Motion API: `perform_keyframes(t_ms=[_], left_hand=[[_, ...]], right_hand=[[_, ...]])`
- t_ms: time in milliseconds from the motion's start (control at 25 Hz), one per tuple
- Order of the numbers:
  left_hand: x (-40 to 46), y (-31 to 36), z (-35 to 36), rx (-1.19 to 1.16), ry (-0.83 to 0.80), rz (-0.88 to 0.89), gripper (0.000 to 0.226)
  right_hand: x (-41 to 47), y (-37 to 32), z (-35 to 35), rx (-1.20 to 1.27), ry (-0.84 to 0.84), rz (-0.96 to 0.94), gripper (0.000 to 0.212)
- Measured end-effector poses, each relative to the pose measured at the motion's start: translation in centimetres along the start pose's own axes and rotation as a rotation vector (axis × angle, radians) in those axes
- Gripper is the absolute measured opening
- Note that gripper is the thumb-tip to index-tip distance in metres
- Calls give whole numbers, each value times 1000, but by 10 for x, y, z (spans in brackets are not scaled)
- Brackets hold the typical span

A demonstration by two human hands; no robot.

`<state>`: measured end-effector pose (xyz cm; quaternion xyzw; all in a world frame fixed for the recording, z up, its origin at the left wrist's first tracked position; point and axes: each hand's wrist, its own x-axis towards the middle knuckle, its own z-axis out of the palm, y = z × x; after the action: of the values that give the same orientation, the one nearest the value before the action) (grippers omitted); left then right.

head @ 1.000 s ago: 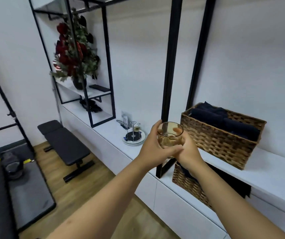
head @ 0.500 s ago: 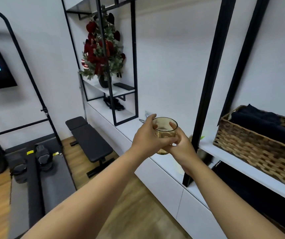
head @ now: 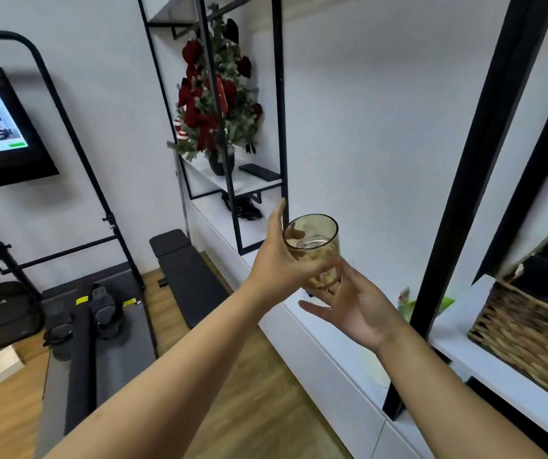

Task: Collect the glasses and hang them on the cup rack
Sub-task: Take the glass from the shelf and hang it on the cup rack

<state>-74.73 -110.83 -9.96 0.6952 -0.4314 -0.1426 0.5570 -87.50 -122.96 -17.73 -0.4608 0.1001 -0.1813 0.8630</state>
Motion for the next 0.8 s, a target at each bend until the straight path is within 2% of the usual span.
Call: perform_keyframes(t_ms=[120, 360, 600, 800], left_hand=[[34, -12, 8, -93, -24, -9, 125], [86, -51, 22, -193, -26, 15, 123], [150, -100, 16, -169, -105, 7, 130], [222, -135, -18, -134, -260, 13, 141]], right_hand=[[32, -11, -20, 115, 35, 44, 63], [86, -6, -39, 162, 71, 114, 86], [144, -7, -52, 142, 208, 59, 76], [208, -13, -49, 194, 397, -42, 63]])
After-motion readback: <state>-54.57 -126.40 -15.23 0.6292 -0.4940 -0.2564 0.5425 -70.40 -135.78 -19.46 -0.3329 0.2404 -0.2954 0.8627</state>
